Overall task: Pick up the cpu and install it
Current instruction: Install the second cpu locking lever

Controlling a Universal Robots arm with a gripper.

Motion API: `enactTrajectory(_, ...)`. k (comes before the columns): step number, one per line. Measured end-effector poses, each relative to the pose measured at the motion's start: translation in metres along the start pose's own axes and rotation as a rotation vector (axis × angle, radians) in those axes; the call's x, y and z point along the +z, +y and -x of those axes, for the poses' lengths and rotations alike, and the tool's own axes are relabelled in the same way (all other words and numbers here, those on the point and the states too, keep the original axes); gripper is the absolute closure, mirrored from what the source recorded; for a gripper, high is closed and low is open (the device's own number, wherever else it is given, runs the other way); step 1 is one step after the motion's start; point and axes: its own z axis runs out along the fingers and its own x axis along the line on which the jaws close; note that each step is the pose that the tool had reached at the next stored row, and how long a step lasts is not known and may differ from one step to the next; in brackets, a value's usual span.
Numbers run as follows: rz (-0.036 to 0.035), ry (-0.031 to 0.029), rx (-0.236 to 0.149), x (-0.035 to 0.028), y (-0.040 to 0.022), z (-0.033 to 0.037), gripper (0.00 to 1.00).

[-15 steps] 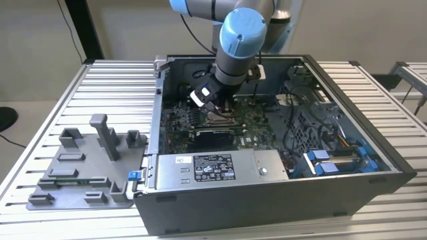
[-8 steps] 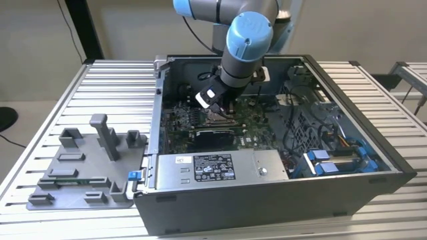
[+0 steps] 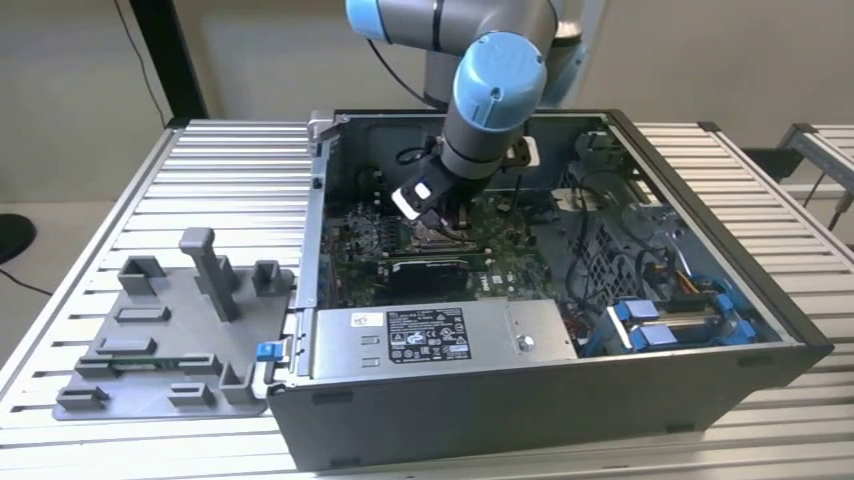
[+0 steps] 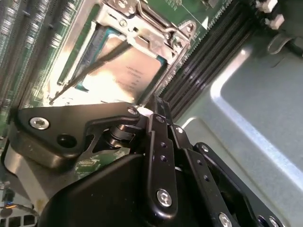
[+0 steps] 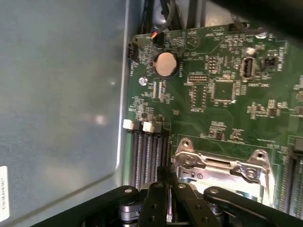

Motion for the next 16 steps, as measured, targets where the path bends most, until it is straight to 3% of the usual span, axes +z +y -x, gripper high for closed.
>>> enactTrajectory(1,0.0004,0.0110,0.000,0.0002,0.0000,-0.0001,1.00)
enactTrajectory(2,0.0008,0.0166,0.000,0.0000,0.0002,0.0000,1.00)
enactTrajectory(6,-0.0114,0.0175,0.007,-0.0036,0.0026,-0.0014,1.00)
enactTrajectory(11,-0.0196,0.0171,0.011,-0.0194,0.0024,-0.0029,1.00)
enactTrajectory(16,-0.0261,0.0086,0.014,-0.0343,0.0025,0.0030,1.00)
